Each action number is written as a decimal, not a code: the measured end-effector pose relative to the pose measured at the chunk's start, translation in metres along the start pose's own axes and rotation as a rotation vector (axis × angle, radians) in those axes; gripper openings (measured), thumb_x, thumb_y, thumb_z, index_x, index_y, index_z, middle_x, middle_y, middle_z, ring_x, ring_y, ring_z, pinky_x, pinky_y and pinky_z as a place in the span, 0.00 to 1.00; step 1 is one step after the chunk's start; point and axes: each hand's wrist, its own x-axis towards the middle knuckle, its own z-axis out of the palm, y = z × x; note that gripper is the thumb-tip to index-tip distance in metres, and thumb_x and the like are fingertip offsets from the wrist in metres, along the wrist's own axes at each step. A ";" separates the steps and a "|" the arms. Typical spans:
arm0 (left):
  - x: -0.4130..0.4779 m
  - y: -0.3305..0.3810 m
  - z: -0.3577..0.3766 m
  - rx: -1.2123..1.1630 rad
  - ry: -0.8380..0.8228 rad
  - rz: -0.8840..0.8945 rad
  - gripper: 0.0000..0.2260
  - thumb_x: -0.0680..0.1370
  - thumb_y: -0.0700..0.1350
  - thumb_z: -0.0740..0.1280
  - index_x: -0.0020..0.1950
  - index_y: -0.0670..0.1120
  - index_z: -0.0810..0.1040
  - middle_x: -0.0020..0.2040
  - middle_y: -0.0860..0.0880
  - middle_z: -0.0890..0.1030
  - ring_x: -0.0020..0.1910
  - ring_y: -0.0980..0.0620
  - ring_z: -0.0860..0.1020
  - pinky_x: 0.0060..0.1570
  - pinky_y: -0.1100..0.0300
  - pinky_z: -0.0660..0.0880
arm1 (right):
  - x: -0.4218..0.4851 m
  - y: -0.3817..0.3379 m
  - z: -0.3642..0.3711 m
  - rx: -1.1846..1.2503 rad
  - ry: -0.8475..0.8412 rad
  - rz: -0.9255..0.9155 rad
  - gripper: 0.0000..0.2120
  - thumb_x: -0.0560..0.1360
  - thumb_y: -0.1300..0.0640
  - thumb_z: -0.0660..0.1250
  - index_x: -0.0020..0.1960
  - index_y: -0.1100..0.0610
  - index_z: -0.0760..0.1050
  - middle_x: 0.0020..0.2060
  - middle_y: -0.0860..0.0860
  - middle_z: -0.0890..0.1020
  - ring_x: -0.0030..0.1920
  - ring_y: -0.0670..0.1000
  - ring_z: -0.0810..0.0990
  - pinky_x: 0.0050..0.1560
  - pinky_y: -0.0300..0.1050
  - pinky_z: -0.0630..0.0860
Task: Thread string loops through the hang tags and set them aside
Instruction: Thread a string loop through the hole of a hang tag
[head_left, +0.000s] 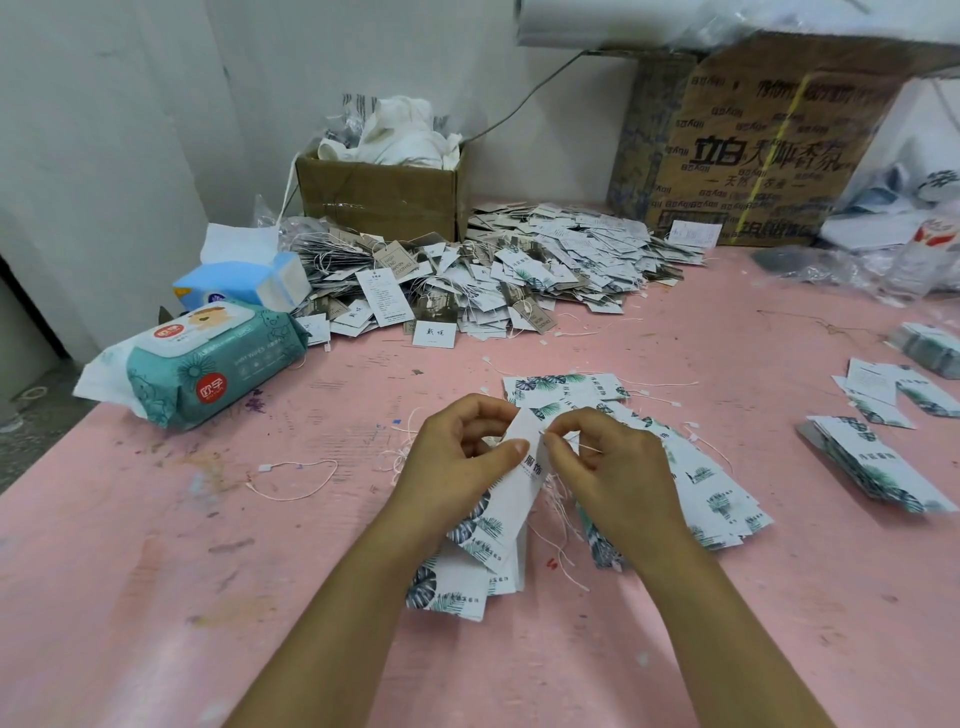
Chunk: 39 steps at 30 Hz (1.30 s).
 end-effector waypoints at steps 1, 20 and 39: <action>0.000 0.000 0.000 -0.001 -0.001 0.000 0.09 0.73 0.34 0.70 0.48 0.46 0.78 0.44 0.48 0.84 0.39 0.46 0.76 0.41 0.52 0.76 | 0.000 0.000 0.000 -0.004 -0.012 -0.003 0.02 0.73 0.61 0.69 0.42 0.56 0.79 0.19 0.43 0.73 0.24 0.42 0.74 0.29 0.34 0.68; -0.001 0.001 0.000 -0.002 -0.076 -0.005 0.05 0.76 0.41 0.66 0.47 0.49 0.82 0.41 0.52 0.83 0.35 0.56 0.78 0.34 0.62 0.75 | 0.001 0.004 -0.001 -0.032 -0.110 -0.001 0.04 0.76 0.56 0.64 0.47 0.55 0.77 0.29 0.56 0.80 0.31 0.58 0.78 0.36 0.51 0.74; 0.001 -0.004 -0.003 -0.094 -0.112 -0.056 0.05 0.75 0.33 0.65 0.42 0.41 0.77 0.31 0.49 0.78 0.27 0.56 0.76 0.26 0.65 0.74 | -0.001 0.000 0.002 0.202 -0.108 -0.068 0.12 0.75 0.57 0.67 0.41 0.40 0.72 0.31 0.59 0.80 0.31 0.59 0.76 0.35 0.54 0.75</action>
